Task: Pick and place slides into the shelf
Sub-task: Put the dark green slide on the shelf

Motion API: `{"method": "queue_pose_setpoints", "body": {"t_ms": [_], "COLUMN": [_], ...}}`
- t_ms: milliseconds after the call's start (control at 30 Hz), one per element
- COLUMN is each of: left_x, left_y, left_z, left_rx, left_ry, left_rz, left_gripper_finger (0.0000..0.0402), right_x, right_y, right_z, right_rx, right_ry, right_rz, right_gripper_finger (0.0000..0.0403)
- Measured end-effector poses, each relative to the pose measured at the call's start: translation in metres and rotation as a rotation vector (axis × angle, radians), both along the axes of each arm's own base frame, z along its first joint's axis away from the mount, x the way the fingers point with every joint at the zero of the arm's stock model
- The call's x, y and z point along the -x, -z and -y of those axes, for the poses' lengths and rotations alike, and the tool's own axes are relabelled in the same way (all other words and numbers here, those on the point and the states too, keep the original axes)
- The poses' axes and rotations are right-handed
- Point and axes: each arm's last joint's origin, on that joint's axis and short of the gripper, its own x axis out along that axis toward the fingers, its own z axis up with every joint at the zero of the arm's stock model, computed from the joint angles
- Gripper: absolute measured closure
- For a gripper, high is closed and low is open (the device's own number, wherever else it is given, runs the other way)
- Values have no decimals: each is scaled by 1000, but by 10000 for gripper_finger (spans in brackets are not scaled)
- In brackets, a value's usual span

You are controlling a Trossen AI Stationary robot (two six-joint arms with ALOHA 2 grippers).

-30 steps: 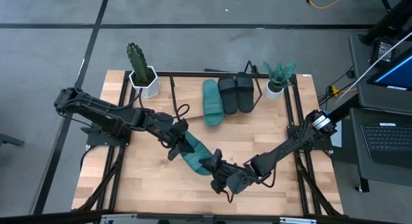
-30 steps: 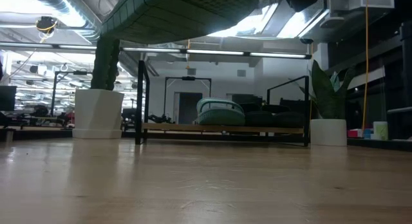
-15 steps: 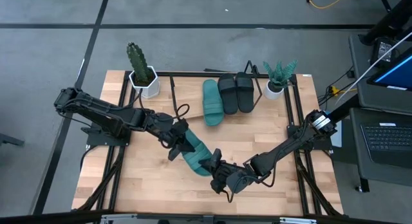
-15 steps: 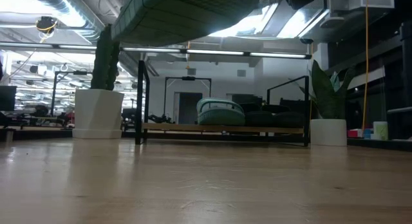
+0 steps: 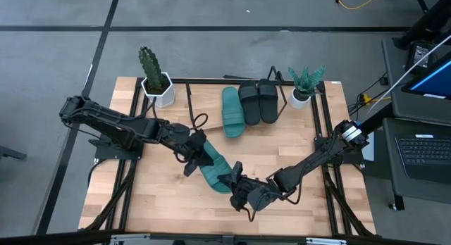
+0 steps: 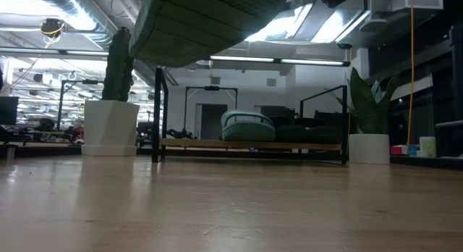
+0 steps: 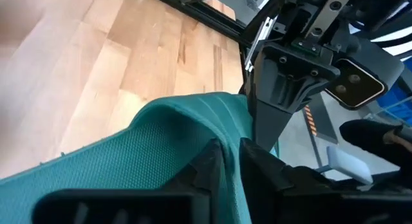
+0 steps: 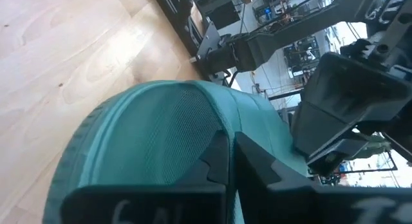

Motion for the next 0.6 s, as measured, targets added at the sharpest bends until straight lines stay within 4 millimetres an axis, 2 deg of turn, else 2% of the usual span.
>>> {"method": "queue_pose_setpoints", "body": {"t_ms": [167, 267, 433, 600], "left_x": [2, 4, 5, 16], "left_y": [4, 7, 8, -6], "left_z": [-1, -3, -3, -5], "left_rx": [-5, 26, -3, -34], "left_ry": [28, 61, 91, 123], "left_rz": [-40, -92, -97, -30], "left_gripper_finger": [319, 314, 342, 389], "right_x": [1, 1, 2, 6], "right_y": [0, 0, 3, 9], "right_z": [1, 1, 2, 8], "right_rx": [19, 20, 10, 40], "right_ry": [40, 41, 75, 184], "right_rz": [5, 3, -4, -34], "right_gripper_finger": [391, 391, 391, 391]}}
